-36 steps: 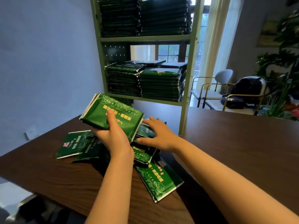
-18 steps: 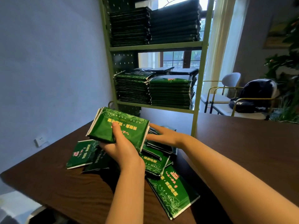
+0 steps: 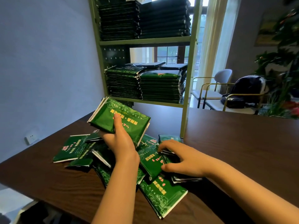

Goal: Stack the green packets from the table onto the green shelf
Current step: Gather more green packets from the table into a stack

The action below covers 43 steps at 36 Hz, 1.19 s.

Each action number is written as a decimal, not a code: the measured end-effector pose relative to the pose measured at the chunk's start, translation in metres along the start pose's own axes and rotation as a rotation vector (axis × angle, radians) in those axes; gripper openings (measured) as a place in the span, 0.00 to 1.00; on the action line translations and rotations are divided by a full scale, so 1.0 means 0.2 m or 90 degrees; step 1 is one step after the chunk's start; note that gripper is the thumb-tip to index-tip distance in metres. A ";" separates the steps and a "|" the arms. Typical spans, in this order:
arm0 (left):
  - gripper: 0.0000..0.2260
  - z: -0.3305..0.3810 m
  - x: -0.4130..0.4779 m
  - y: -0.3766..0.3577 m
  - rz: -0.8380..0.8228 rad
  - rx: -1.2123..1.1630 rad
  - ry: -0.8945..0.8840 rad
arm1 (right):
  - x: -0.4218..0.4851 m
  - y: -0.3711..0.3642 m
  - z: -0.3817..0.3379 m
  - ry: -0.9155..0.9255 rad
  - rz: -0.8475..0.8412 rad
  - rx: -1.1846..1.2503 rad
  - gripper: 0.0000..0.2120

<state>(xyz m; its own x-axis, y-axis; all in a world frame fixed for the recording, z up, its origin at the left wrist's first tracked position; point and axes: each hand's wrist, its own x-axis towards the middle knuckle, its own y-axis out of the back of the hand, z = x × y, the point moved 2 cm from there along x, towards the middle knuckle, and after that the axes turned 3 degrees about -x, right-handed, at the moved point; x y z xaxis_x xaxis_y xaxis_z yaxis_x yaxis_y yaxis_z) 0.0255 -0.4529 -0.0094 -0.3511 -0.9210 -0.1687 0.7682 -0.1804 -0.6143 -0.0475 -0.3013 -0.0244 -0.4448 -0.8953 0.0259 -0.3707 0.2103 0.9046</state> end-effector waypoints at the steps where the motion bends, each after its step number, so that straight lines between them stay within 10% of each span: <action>1: 0.23 0.00 -0.01 -0.01 -0.012 0.007 0.002 | -0.03 0.00 0.01 0.001 0.008 0.003 0.19; 12: 0.31 -0.08 -0.12 -0.06 -0.214 0.155 -0.033 | -0.27 0.05 0.14 -0.089 0.156 -0.208 0.24; 17: 0.16 -0.12 -0.11 -0.07 -0.274 0.189 0.105 | -0.33 0.11 0.18 -0.109 0.174 -0.118 0.32; 27: 0.21 -0.15 -0.14 -0.07 -0.319 0.206 0.204 | -0.42 0.25 0.21 -0.156 0.349 -0.119 0.11; 34: 0.17 -0.19 -0.17 -0.08 -0.373 0.268 0.224 | -0.46 0.33 0.25 -0.173 0.604 0.253 0.11; 43: 0.19 -0.23 -0.17 -0.07 -0.417 0.334 0.178 | -0.41 0.25 0.22 -0.198 0.571 0.611 0.15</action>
<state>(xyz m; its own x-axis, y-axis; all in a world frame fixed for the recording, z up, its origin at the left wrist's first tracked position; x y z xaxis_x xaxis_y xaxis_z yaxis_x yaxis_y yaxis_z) 0.0031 -0.4036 -0.0304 -0.8719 -0.4717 -0.1312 0.4896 -0.8405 -0.2320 -0.0645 -0.1996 0.0004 -0.9499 -0.2064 0.2346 -0.2190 0.9753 -0.0287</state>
